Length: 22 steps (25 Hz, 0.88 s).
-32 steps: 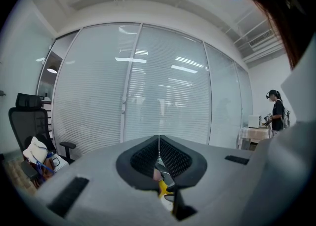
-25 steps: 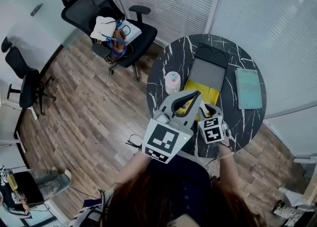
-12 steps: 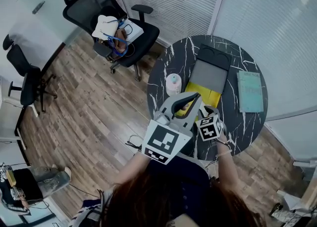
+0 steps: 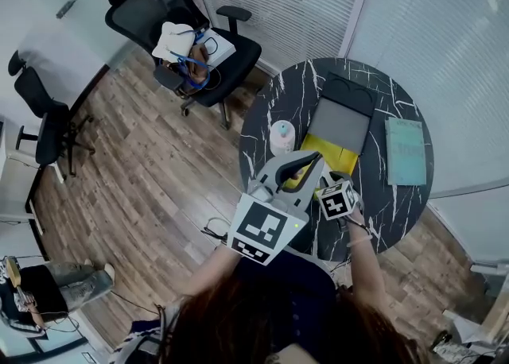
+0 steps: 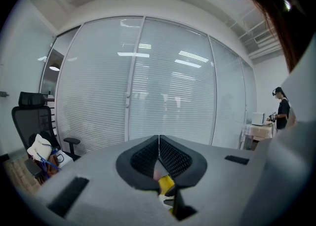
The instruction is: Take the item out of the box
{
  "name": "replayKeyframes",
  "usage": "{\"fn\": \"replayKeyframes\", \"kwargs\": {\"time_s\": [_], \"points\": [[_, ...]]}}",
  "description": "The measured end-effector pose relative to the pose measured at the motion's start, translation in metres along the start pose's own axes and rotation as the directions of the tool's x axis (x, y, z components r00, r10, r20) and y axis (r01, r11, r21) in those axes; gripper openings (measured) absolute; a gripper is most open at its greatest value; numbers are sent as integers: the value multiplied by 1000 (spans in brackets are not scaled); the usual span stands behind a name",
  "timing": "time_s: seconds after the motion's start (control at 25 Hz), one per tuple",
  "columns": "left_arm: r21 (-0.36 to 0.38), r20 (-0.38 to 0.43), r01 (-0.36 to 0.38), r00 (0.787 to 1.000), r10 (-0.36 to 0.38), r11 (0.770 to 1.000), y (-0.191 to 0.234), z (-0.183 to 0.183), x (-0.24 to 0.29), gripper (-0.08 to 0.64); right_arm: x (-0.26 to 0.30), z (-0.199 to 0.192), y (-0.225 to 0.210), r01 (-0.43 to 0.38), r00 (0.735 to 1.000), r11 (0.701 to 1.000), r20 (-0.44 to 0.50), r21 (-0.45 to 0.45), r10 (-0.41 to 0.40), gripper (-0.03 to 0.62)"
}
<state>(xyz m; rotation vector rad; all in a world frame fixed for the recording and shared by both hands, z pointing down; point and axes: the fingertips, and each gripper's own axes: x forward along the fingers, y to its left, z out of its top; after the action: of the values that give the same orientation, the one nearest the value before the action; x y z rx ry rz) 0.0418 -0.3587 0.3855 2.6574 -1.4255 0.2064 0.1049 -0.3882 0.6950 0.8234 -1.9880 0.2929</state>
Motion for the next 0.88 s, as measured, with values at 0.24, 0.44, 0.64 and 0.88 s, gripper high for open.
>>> {"fn": "replayKeyframes", "kwargs": {"time_s": [0.24, 0.44, 0.64, 0.88], "points": [[0, -3, -6, 1000, 6, 1000, 5, 0, 0, 26, 11, -6, -1, -5, 999, 1000, -43, 3, 5, 101], [-3, -5, -7, 1000, 7, 1000, 7, 0, 1, 26, 14, -1, -4, 2, 998, 1000, -59, -12, -2, 97], [-4, -4, -5, 1000, 5, 1000, 8, 0, -1, 26, 20, -3, -4, 3, 994, 999, -105, -44, -7, 75], [-3, 2, -17, 1000, 17, 1000, 10, 0, -9, 26, 25, -6, -4, 4, 991, 998, -134, -56, -12, 59]]}}
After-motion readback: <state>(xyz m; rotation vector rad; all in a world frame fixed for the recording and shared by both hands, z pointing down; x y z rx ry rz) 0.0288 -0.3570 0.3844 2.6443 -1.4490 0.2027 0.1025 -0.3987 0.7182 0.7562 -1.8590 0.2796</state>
